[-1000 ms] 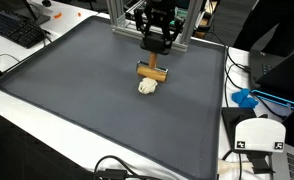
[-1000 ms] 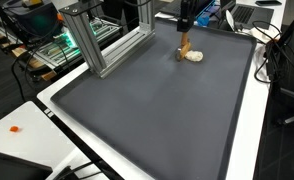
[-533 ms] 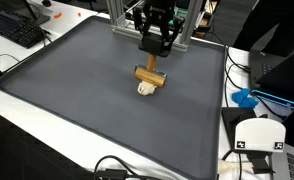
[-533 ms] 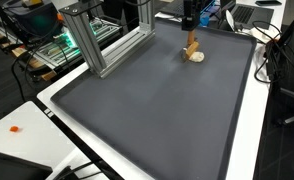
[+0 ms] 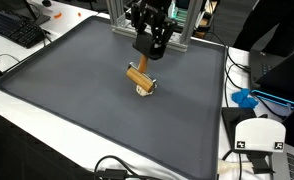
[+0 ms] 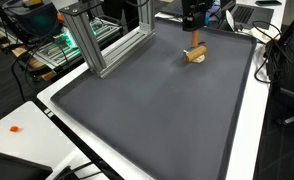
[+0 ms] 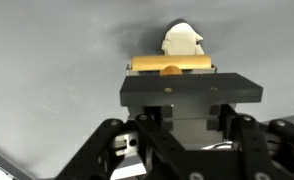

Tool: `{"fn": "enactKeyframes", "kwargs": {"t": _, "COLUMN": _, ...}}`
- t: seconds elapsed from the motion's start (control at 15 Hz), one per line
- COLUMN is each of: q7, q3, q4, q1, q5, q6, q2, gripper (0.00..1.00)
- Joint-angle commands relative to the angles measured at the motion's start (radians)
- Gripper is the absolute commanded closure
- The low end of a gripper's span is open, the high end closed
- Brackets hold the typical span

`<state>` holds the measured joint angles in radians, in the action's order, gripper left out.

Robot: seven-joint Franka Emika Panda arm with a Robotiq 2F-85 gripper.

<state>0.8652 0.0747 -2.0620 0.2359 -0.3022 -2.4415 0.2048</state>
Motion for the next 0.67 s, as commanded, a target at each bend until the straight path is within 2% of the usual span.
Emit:
{"fn": "enactKeyframes", "kwargs": {"t": 0.0, "q7": 0.212, "q3": -0.030, "q4": 0.020, "q1": 0.032, "q5": -0.066, "q6": 0.052, "q2": 0.012, "gripper": 0.65}}
{"fn": "enactKeyframes", "kwargs": {"t": 0.33, "q7": 0.376, "q3": -0.023, "q4": 0.037, "q1": 0.028, "q5": -0.048, "q6": 0.070, "q2": 0.022, "gripper": 0.65}}
{"fn": "enactKeyframes", "kwargs": {"t": 0.6, "q7": 0.459, "q3": -0.017, "q4": 0.039, "q1": 0.021, "q5": -0.030, "q6": 0.060, "q2": 0.022, "gripper": 0.65}}
